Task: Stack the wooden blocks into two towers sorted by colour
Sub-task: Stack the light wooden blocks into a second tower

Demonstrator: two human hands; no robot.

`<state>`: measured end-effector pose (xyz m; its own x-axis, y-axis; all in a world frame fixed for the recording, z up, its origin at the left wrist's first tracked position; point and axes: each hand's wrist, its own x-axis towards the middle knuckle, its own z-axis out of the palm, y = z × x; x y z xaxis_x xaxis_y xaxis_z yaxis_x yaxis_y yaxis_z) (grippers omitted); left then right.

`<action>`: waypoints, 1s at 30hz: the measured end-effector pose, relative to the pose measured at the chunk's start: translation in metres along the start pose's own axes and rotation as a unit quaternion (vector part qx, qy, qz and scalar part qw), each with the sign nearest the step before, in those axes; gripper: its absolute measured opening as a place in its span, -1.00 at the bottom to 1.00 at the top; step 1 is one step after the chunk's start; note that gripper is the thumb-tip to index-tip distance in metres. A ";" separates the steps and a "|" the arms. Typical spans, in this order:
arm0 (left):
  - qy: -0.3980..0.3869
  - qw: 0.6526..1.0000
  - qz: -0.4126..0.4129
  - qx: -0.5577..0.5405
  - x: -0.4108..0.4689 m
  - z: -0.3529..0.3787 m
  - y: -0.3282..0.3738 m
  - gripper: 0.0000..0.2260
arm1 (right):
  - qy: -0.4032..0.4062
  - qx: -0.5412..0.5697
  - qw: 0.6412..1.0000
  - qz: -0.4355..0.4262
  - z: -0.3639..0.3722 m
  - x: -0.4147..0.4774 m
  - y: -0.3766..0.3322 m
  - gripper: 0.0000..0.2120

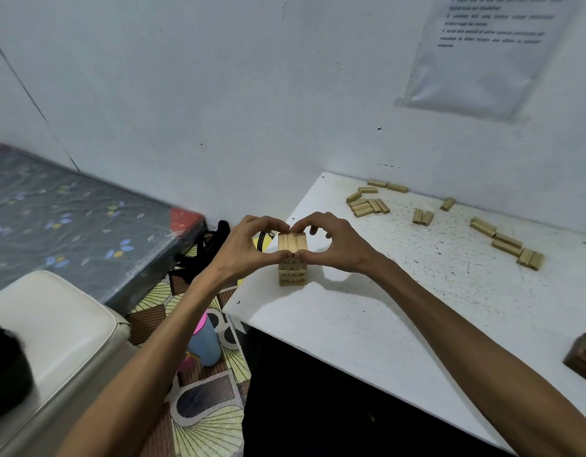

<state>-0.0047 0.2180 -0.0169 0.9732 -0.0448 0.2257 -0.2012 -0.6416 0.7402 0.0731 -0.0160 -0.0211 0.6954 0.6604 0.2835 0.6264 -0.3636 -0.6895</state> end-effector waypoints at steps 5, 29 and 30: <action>-0.006 1.000 -0.004 -0.008 -0.001 0.002 -0.002 -0.60 | -0.003 0.011 1.000 0.012 0.002 0.000 0.002 -0.60; -0.004 1.000 0.020 0.014 0.016 -0.005 0.032 -0.65 | 0.070 0.034 0.996 0.053 -0.019 -0.017 0.005 -0.79; -0.004 0.999 0.035 0.025 0.019 -0.003 0.037 -0.69 | 0.075 0.024 0.995 0.054 -0.022 -0.020 0.007 -0.78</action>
<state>0.0062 0.1960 0.0170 0.9576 -0.0967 0.2714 -0.2636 -0.6743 0.6898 0.0715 -0.0458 -0.0163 0.8053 0.5115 0.2999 0.5294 -0.3926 -0.7521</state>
